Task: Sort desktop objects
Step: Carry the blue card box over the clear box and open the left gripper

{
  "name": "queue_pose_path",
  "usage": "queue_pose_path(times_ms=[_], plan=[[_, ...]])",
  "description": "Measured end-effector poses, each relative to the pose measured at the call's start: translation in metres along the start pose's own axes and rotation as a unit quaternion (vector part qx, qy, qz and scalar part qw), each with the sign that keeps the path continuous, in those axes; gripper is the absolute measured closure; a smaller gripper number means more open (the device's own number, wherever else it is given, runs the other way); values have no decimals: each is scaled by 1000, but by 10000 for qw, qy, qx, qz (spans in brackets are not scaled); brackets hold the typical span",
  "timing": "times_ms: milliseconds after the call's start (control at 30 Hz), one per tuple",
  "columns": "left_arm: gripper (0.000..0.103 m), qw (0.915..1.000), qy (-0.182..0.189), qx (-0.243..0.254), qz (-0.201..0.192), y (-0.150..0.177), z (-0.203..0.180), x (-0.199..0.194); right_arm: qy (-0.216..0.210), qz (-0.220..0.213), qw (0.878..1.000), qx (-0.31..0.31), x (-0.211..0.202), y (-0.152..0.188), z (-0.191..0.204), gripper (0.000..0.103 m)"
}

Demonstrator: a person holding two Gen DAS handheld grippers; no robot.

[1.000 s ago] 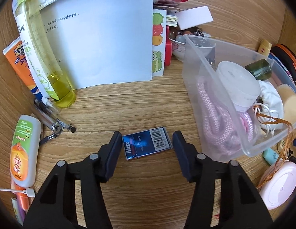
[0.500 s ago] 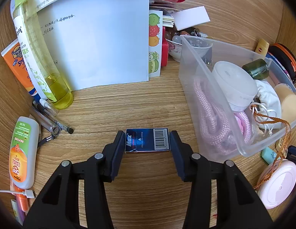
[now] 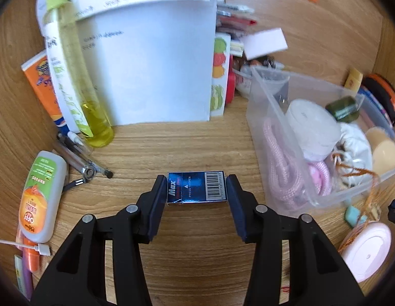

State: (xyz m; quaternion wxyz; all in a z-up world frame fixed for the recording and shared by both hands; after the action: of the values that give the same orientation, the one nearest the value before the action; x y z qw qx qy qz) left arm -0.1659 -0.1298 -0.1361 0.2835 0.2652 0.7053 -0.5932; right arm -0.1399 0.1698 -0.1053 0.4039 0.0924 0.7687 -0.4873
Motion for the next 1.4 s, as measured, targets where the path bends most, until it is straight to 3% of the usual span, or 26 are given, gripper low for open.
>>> queue_pose_path(times_ms=[400, 800, 1167, 1400], plan=[[56, 9988, 57, 11, -480, -13, -18, -31, 333, -278, 9989, 146, -24, -12, -22, 89], [56, 9940, 616, 372, -825, -27, -53, -72, 637, -595, 9954, 387, -45, -26, -50, 89], [56, 9894, 1031, 752, -690, -34, -97, -63, 621, -811, 9940, 392, -46, -46, -56, 89], [56, 9905, 1126, 635, -463, -35, -100, -40, 491, -837, 9944, 427, -31, -61, -52, 89]])
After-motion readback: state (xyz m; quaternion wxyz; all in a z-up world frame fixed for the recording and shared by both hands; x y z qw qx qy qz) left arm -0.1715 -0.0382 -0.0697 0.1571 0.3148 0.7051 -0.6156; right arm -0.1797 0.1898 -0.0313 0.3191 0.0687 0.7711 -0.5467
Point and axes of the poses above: each gripper's, at about its wrist camera, not at the fingertips, and x roughly the way its jaws point, z to its left, y to its underside, the point moved 6 cm from there along x, roughly the way its jaws point, and after that the axes turned 9 degrees about y, right-handed, at the moved point
